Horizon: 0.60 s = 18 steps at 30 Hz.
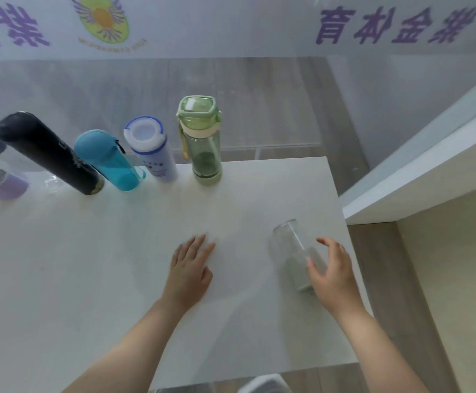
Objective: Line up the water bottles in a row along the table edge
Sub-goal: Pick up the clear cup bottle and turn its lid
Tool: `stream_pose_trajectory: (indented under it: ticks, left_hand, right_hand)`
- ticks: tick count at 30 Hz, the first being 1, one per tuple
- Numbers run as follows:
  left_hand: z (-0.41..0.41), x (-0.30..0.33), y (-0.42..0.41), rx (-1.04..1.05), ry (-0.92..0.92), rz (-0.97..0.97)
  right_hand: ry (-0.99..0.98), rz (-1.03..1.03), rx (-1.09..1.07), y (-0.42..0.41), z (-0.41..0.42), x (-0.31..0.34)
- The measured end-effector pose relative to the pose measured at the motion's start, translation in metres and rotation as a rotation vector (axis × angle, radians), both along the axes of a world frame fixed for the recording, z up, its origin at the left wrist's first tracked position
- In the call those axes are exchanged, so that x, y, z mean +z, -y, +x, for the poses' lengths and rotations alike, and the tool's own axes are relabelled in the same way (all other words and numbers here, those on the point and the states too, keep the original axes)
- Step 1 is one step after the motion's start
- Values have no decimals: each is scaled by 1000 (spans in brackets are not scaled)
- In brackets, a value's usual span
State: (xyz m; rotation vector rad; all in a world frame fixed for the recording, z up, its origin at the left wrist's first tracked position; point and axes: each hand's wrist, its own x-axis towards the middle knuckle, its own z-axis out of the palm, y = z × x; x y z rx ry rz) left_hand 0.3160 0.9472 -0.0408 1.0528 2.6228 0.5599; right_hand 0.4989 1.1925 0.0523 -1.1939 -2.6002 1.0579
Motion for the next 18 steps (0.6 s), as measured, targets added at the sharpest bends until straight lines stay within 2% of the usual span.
stream_pose_trajectory:
  ticks: [7,13,18]
  left_hand:
    - [73,4,-63,-124,111,64]
    - [105,20,-99,-209,170,167]
    - [101,25,-110,-308,57,120]
  right_hand:
    - [107,-406,-38,-16,21,-14]
    - [78,-528,-10,-22,23,-19]
    - [58,-621,2,-27,27,-16]
